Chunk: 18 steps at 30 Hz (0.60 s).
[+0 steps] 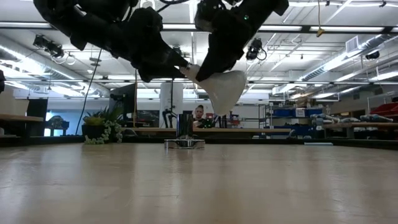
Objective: Screw lightbulb
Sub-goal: Insert the white lightbulb into the desk lamp
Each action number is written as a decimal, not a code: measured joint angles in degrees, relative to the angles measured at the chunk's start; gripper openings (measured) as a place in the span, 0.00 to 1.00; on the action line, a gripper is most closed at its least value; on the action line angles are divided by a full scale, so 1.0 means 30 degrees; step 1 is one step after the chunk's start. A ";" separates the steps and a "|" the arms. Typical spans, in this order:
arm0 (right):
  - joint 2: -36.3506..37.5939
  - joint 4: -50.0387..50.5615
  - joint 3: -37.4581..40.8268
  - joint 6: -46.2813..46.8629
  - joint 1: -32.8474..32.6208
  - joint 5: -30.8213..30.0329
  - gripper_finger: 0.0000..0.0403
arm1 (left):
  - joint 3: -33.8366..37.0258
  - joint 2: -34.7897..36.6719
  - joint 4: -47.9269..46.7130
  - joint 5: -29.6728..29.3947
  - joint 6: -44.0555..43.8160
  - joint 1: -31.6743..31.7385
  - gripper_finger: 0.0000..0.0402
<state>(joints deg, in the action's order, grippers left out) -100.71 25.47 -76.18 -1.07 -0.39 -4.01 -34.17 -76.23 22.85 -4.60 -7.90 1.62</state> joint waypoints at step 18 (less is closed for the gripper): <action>-0.0015 0.0033 0.0095 -0.0194 -0.0288 0.0590 0.41 | -0.0613 -0.1595 0.0485 0.3302 -0.0456 -0.0332 0.61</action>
<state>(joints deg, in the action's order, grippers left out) -100.75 25.57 -75.90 -1.65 -1.26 -2.24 -36.01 -81.01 24.30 5.30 -9.27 0.62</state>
